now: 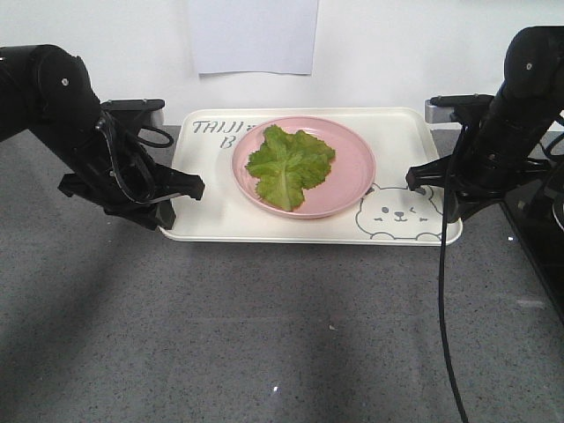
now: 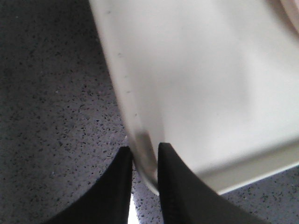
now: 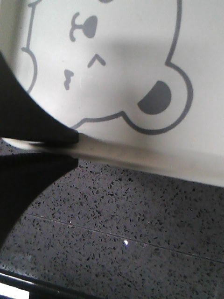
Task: Transfer vegetables to tray and serve
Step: 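Hold the tray above the grey counter while the base settles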
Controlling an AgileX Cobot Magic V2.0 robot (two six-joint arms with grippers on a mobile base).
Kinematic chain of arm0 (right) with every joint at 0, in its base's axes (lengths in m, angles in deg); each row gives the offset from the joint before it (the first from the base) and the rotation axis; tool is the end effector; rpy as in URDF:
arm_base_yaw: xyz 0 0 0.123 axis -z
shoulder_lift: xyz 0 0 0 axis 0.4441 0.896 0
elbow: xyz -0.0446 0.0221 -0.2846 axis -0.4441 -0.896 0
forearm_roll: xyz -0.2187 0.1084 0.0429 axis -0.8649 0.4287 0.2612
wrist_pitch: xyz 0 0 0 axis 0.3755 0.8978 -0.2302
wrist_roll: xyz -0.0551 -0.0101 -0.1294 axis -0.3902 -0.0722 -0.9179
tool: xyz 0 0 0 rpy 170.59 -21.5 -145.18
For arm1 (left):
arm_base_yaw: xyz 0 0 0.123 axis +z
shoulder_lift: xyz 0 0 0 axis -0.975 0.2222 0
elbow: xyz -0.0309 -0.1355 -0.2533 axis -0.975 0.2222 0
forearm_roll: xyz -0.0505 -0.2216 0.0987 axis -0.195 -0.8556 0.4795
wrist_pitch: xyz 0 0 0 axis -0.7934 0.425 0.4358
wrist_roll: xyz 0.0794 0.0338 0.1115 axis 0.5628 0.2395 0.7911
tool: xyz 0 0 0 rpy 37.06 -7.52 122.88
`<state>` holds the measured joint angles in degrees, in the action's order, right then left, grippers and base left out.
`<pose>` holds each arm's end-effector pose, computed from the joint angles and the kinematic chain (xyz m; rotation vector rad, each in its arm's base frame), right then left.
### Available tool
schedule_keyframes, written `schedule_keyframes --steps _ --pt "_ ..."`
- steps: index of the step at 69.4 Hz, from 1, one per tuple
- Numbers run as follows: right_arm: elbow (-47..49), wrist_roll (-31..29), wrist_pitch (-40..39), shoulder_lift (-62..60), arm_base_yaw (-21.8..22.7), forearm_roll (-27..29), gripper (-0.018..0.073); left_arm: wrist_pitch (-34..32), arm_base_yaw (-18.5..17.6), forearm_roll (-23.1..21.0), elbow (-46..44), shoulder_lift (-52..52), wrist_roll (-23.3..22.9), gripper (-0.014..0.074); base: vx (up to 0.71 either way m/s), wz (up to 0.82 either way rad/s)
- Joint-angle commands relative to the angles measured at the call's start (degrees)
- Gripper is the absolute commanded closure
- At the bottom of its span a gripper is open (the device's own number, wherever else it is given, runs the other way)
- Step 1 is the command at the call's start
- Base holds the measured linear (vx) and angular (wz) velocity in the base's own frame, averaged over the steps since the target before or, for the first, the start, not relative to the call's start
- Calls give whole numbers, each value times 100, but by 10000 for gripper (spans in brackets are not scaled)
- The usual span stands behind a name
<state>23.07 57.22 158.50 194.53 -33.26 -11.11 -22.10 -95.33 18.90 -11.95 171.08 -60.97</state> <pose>0.3907 0.0536 0.2416 -0.1831 2.9443 0.0830 0.3625 -0.1442 0.2517 0.2712 2.8359 -0.3448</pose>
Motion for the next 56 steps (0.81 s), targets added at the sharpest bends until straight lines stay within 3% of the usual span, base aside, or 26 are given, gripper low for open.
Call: schedule_keyframes --steps 1,56 --pt "155 -220 -46 -320 -104 539 568 -414 -146 -730 -181 -323 126 604 0 0" --pt "155 -220 -40 -320 -104 539 568 -414 -146 -730 -181 -323 126 604 0 0"
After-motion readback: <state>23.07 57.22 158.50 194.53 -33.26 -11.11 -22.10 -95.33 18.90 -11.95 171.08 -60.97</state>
